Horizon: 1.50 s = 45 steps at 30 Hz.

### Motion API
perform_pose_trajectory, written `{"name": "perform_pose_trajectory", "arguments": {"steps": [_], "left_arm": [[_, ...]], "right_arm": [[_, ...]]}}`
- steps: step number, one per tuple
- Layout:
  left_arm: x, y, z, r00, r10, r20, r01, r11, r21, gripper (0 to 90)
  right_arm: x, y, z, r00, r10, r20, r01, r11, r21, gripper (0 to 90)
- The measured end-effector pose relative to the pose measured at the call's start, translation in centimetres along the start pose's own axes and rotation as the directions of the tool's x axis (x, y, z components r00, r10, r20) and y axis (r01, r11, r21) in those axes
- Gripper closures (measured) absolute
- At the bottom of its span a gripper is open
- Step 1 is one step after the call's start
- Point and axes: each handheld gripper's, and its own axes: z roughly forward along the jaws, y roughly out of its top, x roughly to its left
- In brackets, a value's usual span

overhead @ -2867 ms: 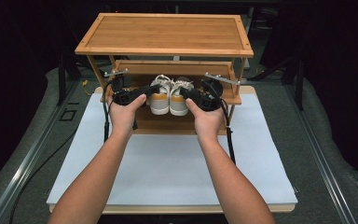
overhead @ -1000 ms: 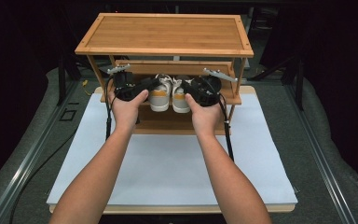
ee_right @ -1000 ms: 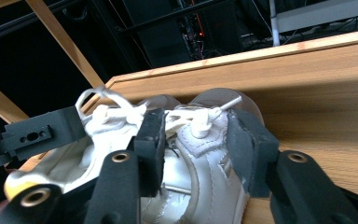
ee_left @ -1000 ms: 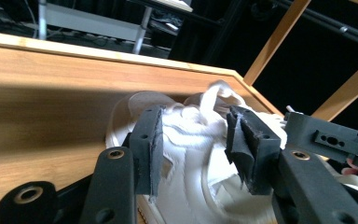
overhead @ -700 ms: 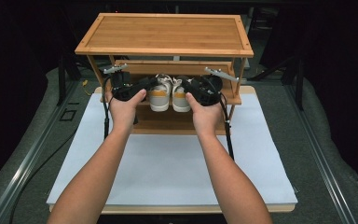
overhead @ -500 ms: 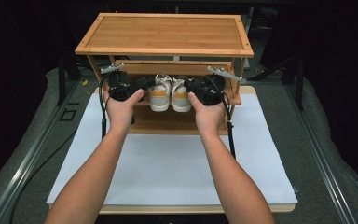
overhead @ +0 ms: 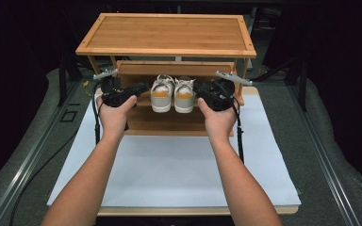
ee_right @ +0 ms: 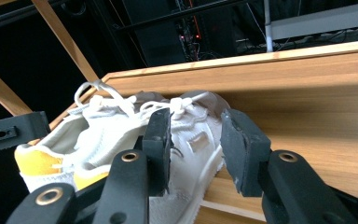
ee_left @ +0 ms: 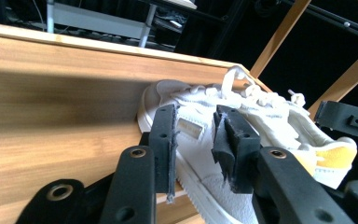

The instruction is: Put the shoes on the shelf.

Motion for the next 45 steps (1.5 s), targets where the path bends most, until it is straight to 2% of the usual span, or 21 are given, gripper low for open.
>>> {"name": "perform_pose_trajectory", "arguments": {"steps": [2, 3, 5, 8, 10, 15, 19, 22, 24, 25, 28, 31, 33, 36, 38, 41, 45], "left_arm": [[0.1, -0.2, 0.0, 1.0, -0.007, 0.0, 0.007, 1.0, 0.006, 70.7], [0.2, -0.4, -0.1, 1.0, -0.006, 0.003, 0.006, 0.9999, 0.009, 72.0], [0.2, -0.6, -0.1, 0.9999, -0.008, 0.014, 0.008, 0.9999, 0.009, 74.6], [0.2, -0.9, -0.1, 0.9999, -0.006, 0.015, 0.006, 0.9999, 0.011, 78.4], [0.1, -1.3, 0.1, 0.9996, -0.002, 0.027, 0.002, 0.9998, 0.021, 80.5], [-0.2, -1.5, 0.3, 0.9996, 0.007, 0.028, -0.007, 0.9998, 0.019, 84.8], [-0.1, -1.6, 0.6, 0.9998, 0.001, 0.017, -0.001, 0.9997, 0.024, 85.2], [-0.1, -1.7, 0.7, 0.9999, 0.007, 0.011, -0.008, 0.9994, 0.033, 86.1], [-0.2, -1.8, 0.7, 0.9999, 0.015, 0.008, -0.015, 0.9993, 0.033, 86.3], [0.0, -1.9, 0.8, 0.9998, -0.003, 0.02, 0.002, 0.9994, 0.033, 86.3], [0.2, -2.2, 1.0, 0.9993, -0.024, 0.028, 0.023, 0.9988, 0.043, 86.3], [0.0, -2.4, 1.2, 0.9988, -0.028, 0.04, 0.026, 0.9987, 0.044, 86.5], [-0.1, -2.4, 1.3, 0.9989, -0.024, 0.04, 0.022, 0.9986, 0.047, 86.6], [-0.1, -2.3, 1.3, 0.9991, -0.019, 0.039, 0.017, 0.9987, 0.048, 87.9], [-0.1, -2.3, 1.4, 0.9989, -0.028, 0.038, 0.027, 0.9986, 0.045, 88.2], [-0.2, -2.1, 1.5, 0.9996, -0.014, 0.026, 0.013, 0.9988, 0.047, 89.3], [-0.1, -2.0, 1.7, 0.9995, -0.019, 0.023, 0.018, 0.9985, 0.051, 89.4]], "right_arm": [[-0.1, -0.1, -0.2, 1.0, -0.001, -0.002, 0.001, 1.0, 0.023, 63.4], [-0.2, -0.2, -0.1, 0.9999, -0.005, 0.01, 0.005, 1.0, 0.013, 64.1], [-0.2, -0.3, -0.3, 0.9995, -0.024, 0.019, 0.023, 0.999, 0.026, 70.7], [-0.2, -0.5, -0.4, 0.9998, -0.021, 0.007, 0.021, 0.999, 0.029, 74.6], [-0.3, -0.9, -0.4, 0.9993, -0.027, 0.025, 0.026, 0.999, 0.037, 80.1], [-0.8, -1.6, -0.1, 0.9998, -0.016, 0.01, 0.015, 0.998, 0.063, 85.9], [-1.1, -2.0, 0.2, 1.0, -0.003, 0.008, 0.002, 0.998, 0.07, 86.4], [-1.4, -2.2, 0.3, 0.9998, 0.018, 0.001, -0.019, 0.995, 0.099, 86.6], [-1.5, -2.5, 0.5, 0.9994, 0.031, -0.014, -0.03, 0.996, 0.083, 86.7], [-1.5, -2.6, 0.5, 0.9994, 0.029, -0.017, -0.027, 0.995, 0.101, 86.7], [-1.3, -2.9, 0.8, 0.9986, 0.039, -0.036, -0.036, 0.994, 0.1, 88.4], [-1.1, -3.1, 0.9, 0.9984, 0.042, -0.037, -0.038, 0.995, 0.095, 89.2], [-1.1, -3.1, 0.9, 0.9984, 0.043, -0.037, -0.039, 0.993, 0.107, 89.2], [-1.0, -3.1, 1.0, 0.9975, 0.054, -0.046, -0.05, 0.995, 0.092, 89.8], [-1.0, -3.2, 1.0, 0.9971, 0.059, -0.048, -0.054, 0.994, 0.092, 90.0], [-0.8, -3.2, 1.1, 0.9974, 0.057, -0.044, -0.053, 0.995, 0.089, 90.0], [-0.9, -3.2, 1.1, 0.9972, 0.062, -0.043, -0.058, 0.994, 0.091, 90.0]]}}
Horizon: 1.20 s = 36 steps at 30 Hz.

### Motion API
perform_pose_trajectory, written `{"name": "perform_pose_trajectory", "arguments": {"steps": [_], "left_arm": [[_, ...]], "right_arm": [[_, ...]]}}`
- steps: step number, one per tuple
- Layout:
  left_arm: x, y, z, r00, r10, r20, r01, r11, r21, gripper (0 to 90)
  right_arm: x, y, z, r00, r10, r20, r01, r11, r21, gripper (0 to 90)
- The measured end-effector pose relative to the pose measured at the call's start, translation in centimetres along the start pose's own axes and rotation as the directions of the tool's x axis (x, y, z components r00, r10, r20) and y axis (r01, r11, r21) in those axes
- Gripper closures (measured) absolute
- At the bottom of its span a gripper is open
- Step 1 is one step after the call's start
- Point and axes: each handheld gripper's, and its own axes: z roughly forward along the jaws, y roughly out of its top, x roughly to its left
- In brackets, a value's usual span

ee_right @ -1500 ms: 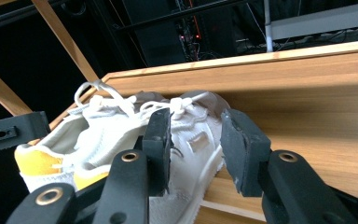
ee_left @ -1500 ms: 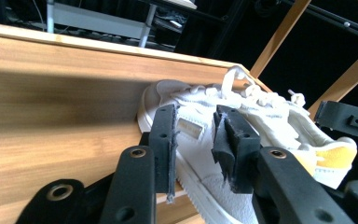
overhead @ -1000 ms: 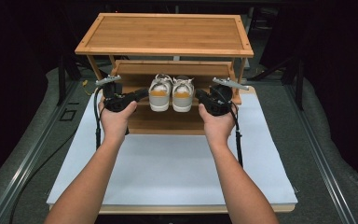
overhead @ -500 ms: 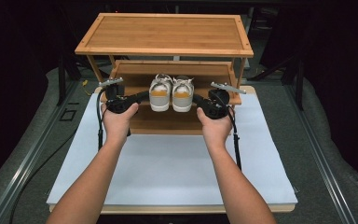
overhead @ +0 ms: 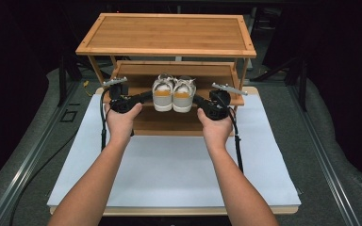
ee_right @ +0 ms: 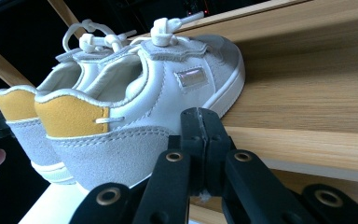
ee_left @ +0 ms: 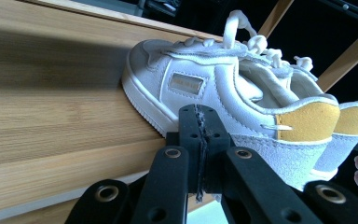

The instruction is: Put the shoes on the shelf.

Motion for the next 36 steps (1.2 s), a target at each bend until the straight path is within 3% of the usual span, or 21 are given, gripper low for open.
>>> {"name": "perform_pose_trajectory", "arguments": {"steps": [11, 16, 19, 23, 28, 36], "left_arm": [[0.5, 0.3, 0.9, 0.9997, -0.025, 0.006, 0.025, 0.9996, -0.007, 89.4], [0.6, 0.8, 1.3, 0.9999, -0.007, -0.012, 0.007, 1.0, 0.004, 89.4], [0.6, 0.7, 1.1, 0.9999, 0.001, -0.017, -0.001, 1.0, 0.007, 88.1], [0.6, 0.5, 0.3, 0.9999, -0.011, -0.002, 0.011, 0.9999, -0.01, 86.4], [-0.5, -0.2, -1.1, 0.9996, 0.029, 0.005, -0.029, 0.9994, -0.02, 87.9], [-1.2, -0.7, -0.6, 0.9991, 0.039, 0.015, -0.039, 0.9992, -0.013, 89.3]], "right_arm": [[-0.3, 0.4, 0.9, 0.9997, 0.024, 0.008, -0.024, 1.0, -0.007, 90.0], [-0.3, 0.9, 1.3, 0.9991, 0.023, 0.036, -0.024, 1.0, 0.011, 90.0], [-0.4, 0.8, 1.4, 0.9994, 0.018, 0.028, -0.018, 1.0, 0.0, 87.5], [-0.4, 0.8, 0.4, 0.9999, -0.007, 0.011, 0.007, 1.0, -0.018, 86.3], [0.5, 0.4, -1.0, 0.9993, -0.027, -0.025, 0.026, 0.999, -0.038, 88.8], [1.0, -0.1, -0.9, 0.9989, -0.045, -0.012, 0.045, 0.999, -0.018, 90.0]]}}
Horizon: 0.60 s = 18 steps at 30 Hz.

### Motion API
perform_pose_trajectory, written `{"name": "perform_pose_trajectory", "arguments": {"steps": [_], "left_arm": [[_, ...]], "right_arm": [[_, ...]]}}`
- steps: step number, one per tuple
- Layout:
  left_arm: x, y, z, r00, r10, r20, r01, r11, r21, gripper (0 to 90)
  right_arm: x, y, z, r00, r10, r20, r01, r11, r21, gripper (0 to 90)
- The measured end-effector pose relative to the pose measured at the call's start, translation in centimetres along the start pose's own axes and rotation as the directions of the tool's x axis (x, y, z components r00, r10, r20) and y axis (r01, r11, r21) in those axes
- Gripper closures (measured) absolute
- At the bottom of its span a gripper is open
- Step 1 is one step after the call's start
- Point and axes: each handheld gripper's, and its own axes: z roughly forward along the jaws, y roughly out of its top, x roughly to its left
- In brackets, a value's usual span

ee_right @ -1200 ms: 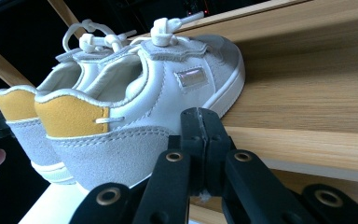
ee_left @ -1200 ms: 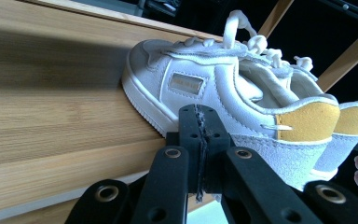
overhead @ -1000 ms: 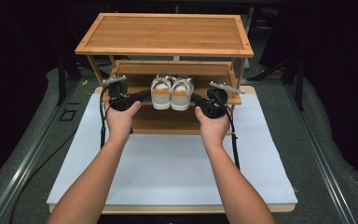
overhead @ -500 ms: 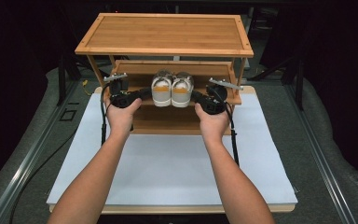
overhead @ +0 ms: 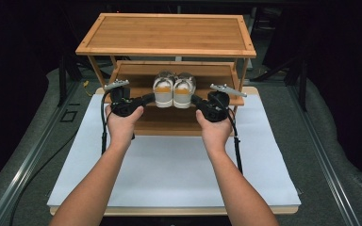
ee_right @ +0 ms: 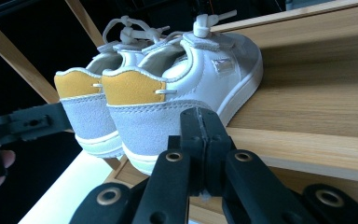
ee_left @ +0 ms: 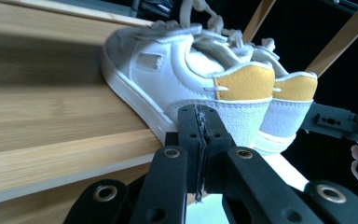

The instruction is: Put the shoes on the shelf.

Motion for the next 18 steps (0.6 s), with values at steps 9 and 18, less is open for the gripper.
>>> {"name": "perform_pose_trajectory", "arguments": {"steps": [9, 18], "left_arm": [[0.1, 0.2, 0.3, 0.9999, -0.003, -0.014, 0.003, 1.0, -0.005, 89.6], [0.7, 0.6, 1.1, 0.9998, -0.018, -0.01, 0.018, 0.9998, -0.004, 89.6]], "right_arm": [[0.0, 0.0, 0.3, 1.0, 0.003, -0.001, -0.003, 1.0, -0.002, 90.0], [-0.1, 0.6, 1.1, 1.0, 0.004, 0.006, -0.004, 1.0, -0.005, 90.0]]}}
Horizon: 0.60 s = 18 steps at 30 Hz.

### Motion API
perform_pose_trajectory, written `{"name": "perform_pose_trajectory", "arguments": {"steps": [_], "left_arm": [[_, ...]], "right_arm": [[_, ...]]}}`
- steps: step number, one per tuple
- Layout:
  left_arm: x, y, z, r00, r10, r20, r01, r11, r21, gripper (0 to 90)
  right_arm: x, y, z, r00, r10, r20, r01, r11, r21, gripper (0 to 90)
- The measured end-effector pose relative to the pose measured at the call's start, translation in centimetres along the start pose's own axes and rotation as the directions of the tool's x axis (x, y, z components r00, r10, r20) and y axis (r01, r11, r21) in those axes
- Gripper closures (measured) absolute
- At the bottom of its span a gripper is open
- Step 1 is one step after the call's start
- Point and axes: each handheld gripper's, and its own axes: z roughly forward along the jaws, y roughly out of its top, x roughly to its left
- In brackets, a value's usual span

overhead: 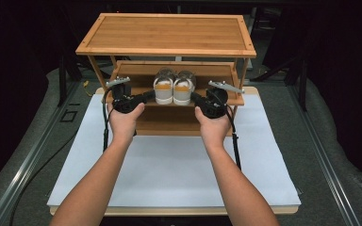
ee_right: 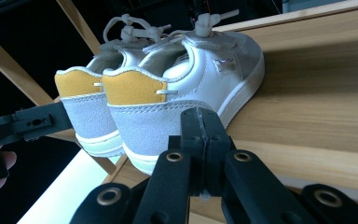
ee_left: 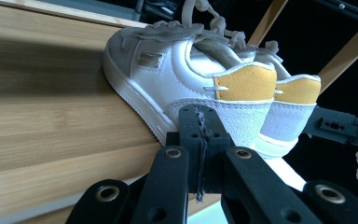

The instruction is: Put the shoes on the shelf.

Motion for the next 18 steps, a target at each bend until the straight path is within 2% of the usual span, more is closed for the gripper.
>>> {"name": "perform_pose_trajectory", "arguments": {"steps": [8, 9, 11, 12, 13, 16, 17, 18], "left_arm": [[0.4, 0.4, 0.8, 0.9999, -0.008, -0.01, 0.008, 1.0, 0.002, 89.6], [0.4, 0.4, 0.9, 0.9999, -0.013, -0.011, 0.013, 0.9999, -0.004, 89.6], [0.5, 0.5, 1.0, 0.9998, -0.01, -0.015, 0.01, 0.9999, -0.003, 89.6], [0.6, 0.6, 1.3, 0.9998, -0.009, -0.017, 0.009, 1.0, -0.004, 89.6], [0.6, 0.6, 1.3, 0.9998, -0.009, -0.017, 0.009, 1.0, -0.004, 89.6], [0.8, 0.8, 1.5, 0.9997, -0.015, -0.021, 0.015, 0.9999, -0.005, 89.6], [0.8, 0.8, 1.6, 0.9996, -0.014, -0.023, 0.014, 0.9999, -0.001, 89.6], [0.9, 0.9, 1.7, 0.9997, -0.012, -0.022, 0.012, 0.9999, 0.0, 89.6]], "right_arm": [[-0.3, 0.5, 1.0, 0.9999, 0.0, 0.013, 0.0, 1.0, 0.004, 90.0], [-0.4, 0.7, 1.1, 0.9997, -0.003, 0.024, 0.002, 1.0, 0.019, 90.0], [-0.4, 0.7, 1.3, 0.9997, -0.002, 0.023, 0.002, 1.0, 0.003, 90.0], [-0.4, 0.8, 1.5, 0.9988, -0.014, 0.047, 0.013, 1.0, 0.01, 90.0], [-0.5, 0.8, 1.6, 0.9995, -0.008, 0.031, 0.008, 1.0, 0.0, 90.0], [-0.5, 0.9, 1.9, 0.9995, -0.005, 0.032, 0.005, 1.0, -0.006, 90.0], [-0.6, 1.0, 1.9, 0.9995, -0.008, 0.031, 0.008, 1.0, 0.015, 90.0], [-0.6, 1.0, 2.1, 0.9991, -0.004, 0.043, 0.004, 1.0, 0.001, 90.0]]}}
